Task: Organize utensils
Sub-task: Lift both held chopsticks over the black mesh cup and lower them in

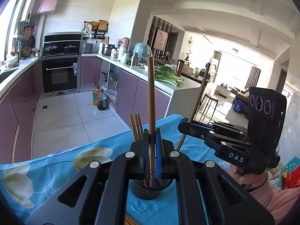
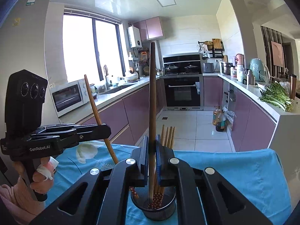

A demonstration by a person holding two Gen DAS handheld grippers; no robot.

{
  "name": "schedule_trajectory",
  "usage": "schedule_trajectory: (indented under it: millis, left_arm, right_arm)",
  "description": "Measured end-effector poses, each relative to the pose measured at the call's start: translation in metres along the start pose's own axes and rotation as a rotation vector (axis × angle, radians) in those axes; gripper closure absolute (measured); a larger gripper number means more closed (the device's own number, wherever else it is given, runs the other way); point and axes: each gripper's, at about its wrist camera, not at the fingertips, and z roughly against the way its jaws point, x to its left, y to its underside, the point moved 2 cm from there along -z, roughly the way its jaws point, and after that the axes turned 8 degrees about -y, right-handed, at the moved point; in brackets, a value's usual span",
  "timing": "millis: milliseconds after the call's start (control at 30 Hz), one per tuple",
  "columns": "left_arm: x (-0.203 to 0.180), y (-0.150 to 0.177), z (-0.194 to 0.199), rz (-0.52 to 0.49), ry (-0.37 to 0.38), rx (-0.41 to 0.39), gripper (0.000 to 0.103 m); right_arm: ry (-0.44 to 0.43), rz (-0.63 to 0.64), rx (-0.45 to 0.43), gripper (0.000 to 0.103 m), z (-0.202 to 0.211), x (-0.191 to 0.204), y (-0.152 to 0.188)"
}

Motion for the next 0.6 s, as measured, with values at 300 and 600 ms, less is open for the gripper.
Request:
schedule_trajectory:
  millis: [300,600]
  left_arm:
    - [-0.002,0.023,-0.033,-0.06,-0.02,0.129,0.096]
    - [0.011,0.036,-0.072,-0.051,-0.001,0.255,0.096]
  right_arm:
    - [0.006,-0.05,0.117,0.097,-0.028,-0.013,0.027]
    - [0.015,-0.1,0.218,0.097,-0.05,-0.024,0.043]
